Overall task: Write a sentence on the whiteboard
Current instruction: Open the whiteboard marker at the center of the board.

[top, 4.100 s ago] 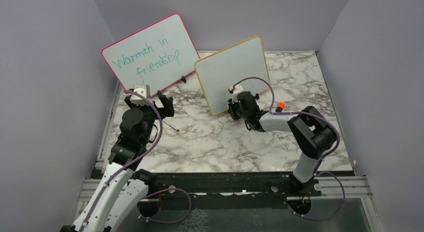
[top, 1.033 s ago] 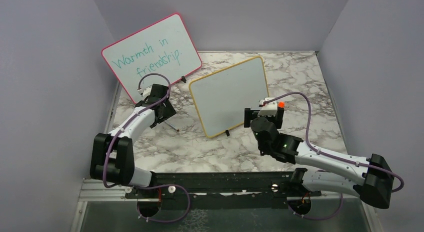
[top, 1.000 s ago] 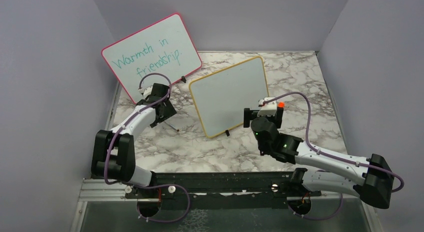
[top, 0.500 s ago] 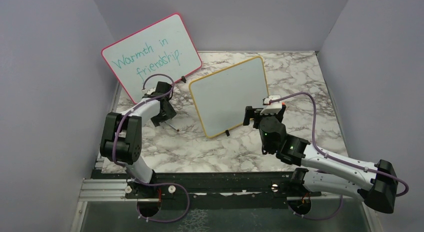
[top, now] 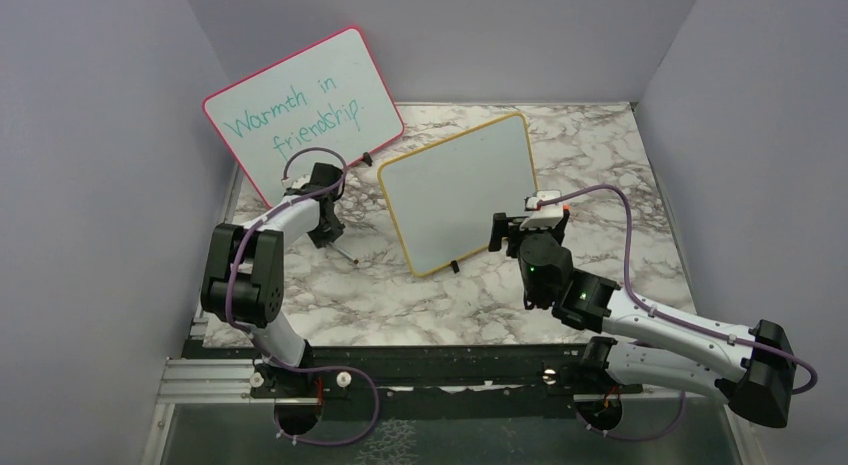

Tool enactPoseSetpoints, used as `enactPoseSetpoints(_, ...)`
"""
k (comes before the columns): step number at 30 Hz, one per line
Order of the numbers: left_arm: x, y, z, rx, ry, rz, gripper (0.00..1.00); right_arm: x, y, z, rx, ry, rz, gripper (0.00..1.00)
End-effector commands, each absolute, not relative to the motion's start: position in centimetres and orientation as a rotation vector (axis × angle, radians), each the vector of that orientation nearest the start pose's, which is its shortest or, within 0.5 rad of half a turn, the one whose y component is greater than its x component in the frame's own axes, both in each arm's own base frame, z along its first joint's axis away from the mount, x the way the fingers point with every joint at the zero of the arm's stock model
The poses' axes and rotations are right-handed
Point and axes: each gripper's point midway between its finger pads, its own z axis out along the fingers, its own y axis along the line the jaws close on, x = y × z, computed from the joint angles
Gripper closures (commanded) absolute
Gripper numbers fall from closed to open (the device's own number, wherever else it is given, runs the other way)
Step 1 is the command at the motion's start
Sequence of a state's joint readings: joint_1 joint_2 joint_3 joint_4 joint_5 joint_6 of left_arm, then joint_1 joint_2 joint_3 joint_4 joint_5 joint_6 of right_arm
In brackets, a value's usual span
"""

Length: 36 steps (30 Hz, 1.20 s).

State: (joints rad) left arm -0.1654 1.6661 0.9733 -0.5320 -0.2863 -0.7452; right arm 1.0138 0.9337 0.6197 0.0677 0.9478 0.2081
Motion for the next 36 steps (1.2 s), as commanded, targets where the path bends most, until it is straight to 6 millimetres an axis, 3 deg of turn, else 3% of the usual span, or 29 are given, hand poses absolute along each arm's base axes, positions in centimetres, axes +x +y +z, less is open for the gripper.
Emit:
enactPoseSetpoints(1, 31.0, -3.1, 1.5, -0.860, 2.599, 0.140, 0.79, 26.4, 17.1, 22.6, -0.038, 1.698, 0.085, 0.13)
enactPoseSetpoints(3, 30.8, -3.1, 2.0, -0.858, 2.588, 0.126, 0.89, 26.3, 17.2, 22.5, -0.038, 1.702, 0.097, 0.13)
enactPoseSetpoints(7, 30.5, -3.0, 3.1, -0.857, 2.556, 0.099, 0.99, 26.1, 17.6, 22.1, -0.062, 1.710, 0.129, 0.13)
enactPoseSetpoints(11, 30.2, -3.1, 5.0, -0.852, 2.504, 0.048, 1.00, 25.8, 18.5, 22.0, -0.107, 1.717, 0.176, 0.14)
enactPoseSetpoints(17, 30.1, -4.3, 9.4, -0.811, 2.391, -0.126, 1.00, 25.4, 20.4, 22.1, -0.157, 1.701, 0.291, 0.17)
enactPoseSetpoints(26, 29.4, -8.0, 19.1, -0.667, 2.139, -0.514, 1.00, 24.2, 25.7, 22.9, -0.339, 1.678, 0.522, 0.23)
enactPoseSetpoints(33, 28.3, -13.2, 22.9, -0.553, 2.041, -0.841, 1.00, 23.4, 29.1, 23.6, -0.396, 1.642, 0.685, 0.29)
enactPoseSetpoints(36, 27.8, -14.4, 24.5, -0.546, 1.969, -0.894, 1.00, 23.1, 30.2, 24.1, -0.398, 1.630, 0.752, 0.30)
